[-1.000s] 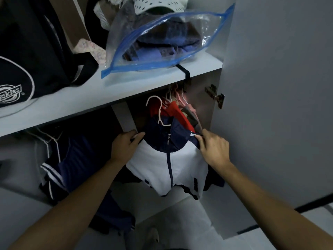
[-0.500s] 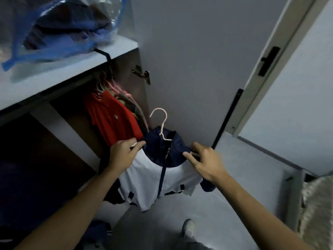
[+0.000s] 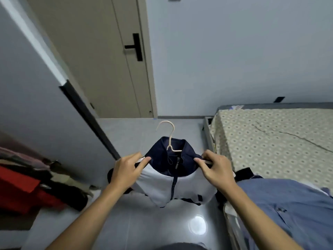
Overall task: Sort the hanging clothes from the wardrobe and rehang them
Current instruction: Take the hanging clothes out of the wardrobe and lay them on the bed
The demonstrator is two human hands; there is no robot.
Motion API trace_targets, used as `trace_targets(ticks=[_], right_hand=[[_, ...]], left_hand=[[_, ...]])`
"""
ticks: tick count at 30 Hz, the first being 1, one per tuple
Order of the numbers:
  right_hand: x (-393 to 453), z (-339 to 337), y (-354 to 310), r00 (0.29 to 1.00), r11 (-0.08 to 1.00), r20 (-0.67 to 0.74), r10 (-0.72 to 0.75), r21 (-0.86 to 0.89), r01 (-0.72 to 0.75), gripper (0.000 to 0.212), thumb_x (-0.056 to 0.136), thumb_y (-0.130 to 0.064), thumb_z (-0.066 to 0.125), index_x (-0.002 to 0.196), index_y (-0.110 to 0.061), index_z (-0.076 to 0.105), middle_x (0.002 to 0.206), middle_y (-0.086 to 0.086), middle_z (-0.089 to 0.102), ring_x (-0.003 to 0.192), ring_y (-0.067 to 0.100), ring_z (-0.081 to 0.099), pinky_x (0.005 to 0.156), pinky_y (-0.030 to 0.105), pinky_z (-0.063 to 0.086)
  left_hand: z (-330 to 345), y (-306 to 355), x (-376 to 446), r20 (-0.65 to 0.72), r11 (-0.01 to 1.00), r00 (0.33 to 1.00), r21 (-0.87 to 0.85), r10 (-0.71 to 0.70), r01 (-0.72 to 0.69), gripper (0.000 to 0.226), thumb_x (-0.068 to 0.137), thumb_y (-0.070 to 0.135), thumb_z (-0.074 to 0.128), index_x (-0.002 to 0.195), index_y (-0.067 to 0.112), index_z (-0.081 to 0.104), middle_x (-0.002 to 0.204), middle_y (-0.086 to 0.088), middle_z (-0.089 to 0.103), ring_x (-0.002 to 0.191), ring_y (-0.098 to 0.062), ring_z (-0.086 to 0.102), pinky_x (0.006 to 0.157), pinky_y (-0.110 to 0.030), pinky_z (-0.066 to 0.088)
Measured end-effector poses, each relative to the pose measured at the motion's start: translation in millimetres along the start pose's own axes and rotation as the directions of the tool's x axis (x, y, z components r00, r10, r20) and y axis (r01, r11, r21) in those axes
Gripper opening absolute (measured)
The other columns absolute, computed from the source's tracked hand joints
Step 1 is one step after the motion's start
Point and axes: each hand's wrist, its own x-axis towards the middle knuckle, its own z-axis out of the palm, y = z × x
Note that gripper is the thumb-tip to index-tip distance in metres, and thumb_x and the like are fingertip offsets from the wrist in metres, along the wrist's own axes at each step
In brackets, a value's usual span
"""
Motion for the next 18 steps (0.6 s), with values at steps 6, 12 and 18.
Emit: trace_targets(ticks=[6, 12, 18], right_hand=[[-27.9, -94.7, 93.4, 0.962, 0.974, -0.202, 0.186, -0.089, -0.207, 0.043, 0.093, -0.064, 0.055, 0.072, -0.026, 0.053, 0.057, -0.013, 0.054, 0.055, 0.011, 0.055, 0.049, 0.033, 0.037], [-79.5, -169.6, 159.8, 0.807, 0.874, -0.425, 0.41, -0.07, -0.481, 0.036, 0.095, -0.049, 0.069, 0.071, -0.026, 0.054, 0.056, -0.01, 0.056, 0.054, 0.01, 0.056, 0.049, 0.037, 0.043], [-138.9, -223.3, 207.1, 0.563, 0.702, -0.607, 0.561, -0.011, -0.712, 0.042, 0.097, -0.051, 0.065, 0.07, -0.023, 0.048, 0.055, -0.006, 0.052, 0.053, 0.014, 0.054, 0.048, 0.044, 0.043]], left_hand=[[91.4, 111.3, 79.2, 0.128, 0.972, 0.964, -0.054, 0.232, -0.227, 0.051, 0.1, 0.069, 0.04, 0.067, 0.036, 0.021, 0.051, 0.015, 0.024, 0.047, -0.013, 0.03, 0.046, -0.024, 0.02], [194.1, 217.1, 139.8, 0.264, 0.899, 0.86, -0.134, 0.438, -0.417, 0.057, 0.099, 0.063, 0.047, 0.064, 0.019, 0.044, 0.054, 0.007, 0.043, 0.05, -0.015, 0.043, 0.044, -0.029, 0.032], [298.4, 339.3, 171.6, 0.332, 0.713, 0.632, -0.381, 0.7, -0.589, 0.053, 0.099, 0.057, 0.051, 0.064, 0.021, 0.04, 0.055, 0.006, 0.043, 0.052, -0.012, 0.044, 0.046, -0.032, 0.037]])
